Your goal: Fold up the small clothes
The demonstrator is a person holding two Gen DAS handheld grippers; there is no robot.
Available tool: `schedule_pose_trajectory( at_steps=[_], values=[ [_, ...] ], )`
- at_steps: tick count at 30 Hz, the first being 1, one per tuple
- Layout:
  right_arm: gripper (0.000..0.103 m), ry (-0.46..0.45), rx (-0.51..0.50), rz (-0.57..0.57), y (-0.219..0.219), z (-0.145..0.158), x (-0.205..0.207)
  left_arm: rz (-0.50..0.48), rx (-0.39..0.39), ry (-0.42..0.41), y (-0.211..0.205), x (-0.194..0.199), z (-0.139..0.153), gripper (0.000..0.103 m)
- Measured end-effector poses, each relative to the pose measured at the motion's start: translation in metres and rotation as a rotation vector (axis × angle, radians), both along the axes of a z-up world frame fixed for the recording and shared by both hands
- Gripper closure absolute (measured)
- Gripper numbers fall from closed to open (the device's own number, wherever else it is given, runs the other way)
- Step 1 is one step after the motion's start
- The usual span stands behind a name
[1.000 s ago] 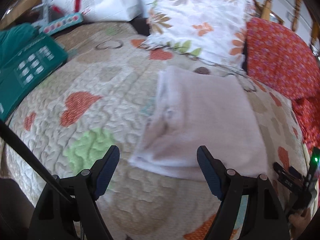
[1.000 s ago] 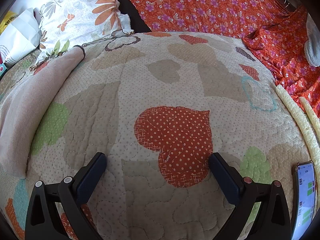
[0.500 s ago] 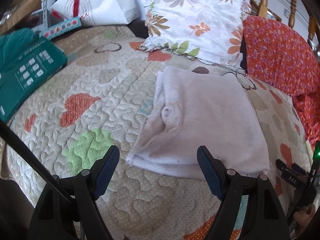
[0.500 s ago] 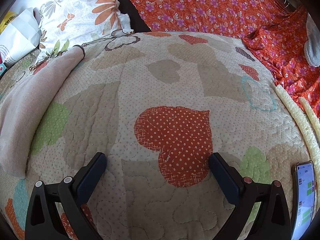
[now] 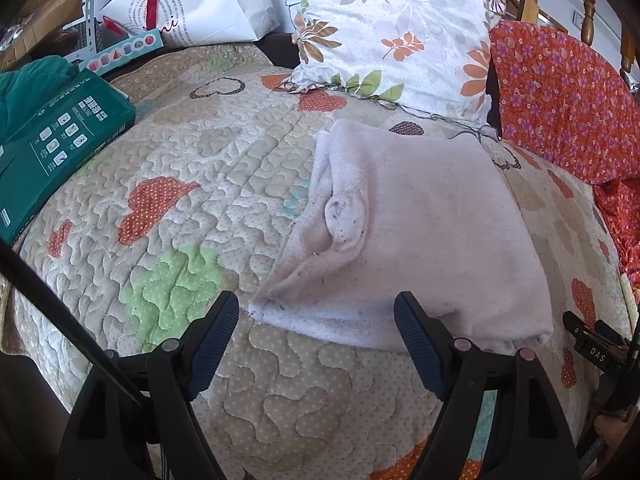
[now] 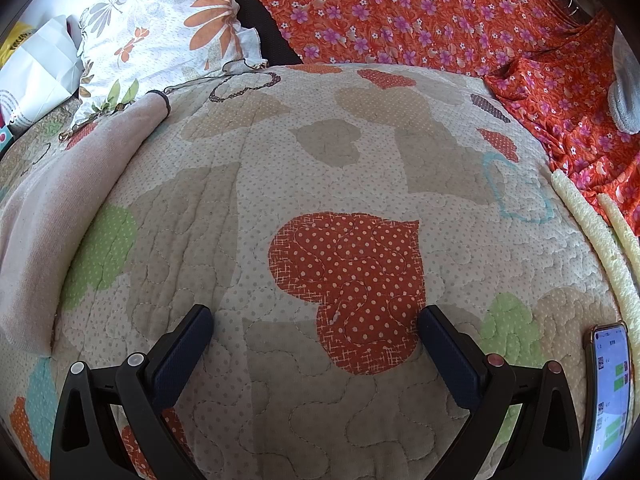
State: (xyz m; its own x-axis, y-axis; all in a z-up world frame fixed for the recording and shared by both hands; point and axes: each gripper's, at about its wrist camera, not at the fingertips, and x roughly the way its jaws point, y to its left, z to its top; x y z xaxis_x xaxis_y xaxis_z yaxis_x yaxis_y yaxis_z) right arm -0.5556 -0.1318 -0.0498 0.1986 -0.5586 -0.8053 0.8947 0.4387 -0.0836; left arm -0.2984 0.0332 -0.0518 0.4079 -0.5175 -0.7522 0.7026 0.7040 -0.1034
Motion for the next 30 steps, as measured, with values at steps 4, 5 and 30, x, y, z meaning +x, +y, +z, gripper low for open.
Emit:
schedule_pose_trajectory(
  at_steps=[4, 5, 30],
  values=[
    [0.0, 0.002, 0.0, 0.0, 0.0, 0.0, 0.0, -0.017, 0.008, -0.021, -0.003, -0.005, 0.0, 0.024],
    [0.0, 0.003, 0.001, -0.001, 0.0, 0.0, 0.0, -0.024, 0.014, -0.024, -0.004, -0.007, -0.001, 0.024],
    [0.0, 0.015, 0.079, -0.047, 0.003, 0.002, 0.002, -0.146, 0.134, -0.021, -0.031, -0.039, -0.047, 0.0]
  ],
)
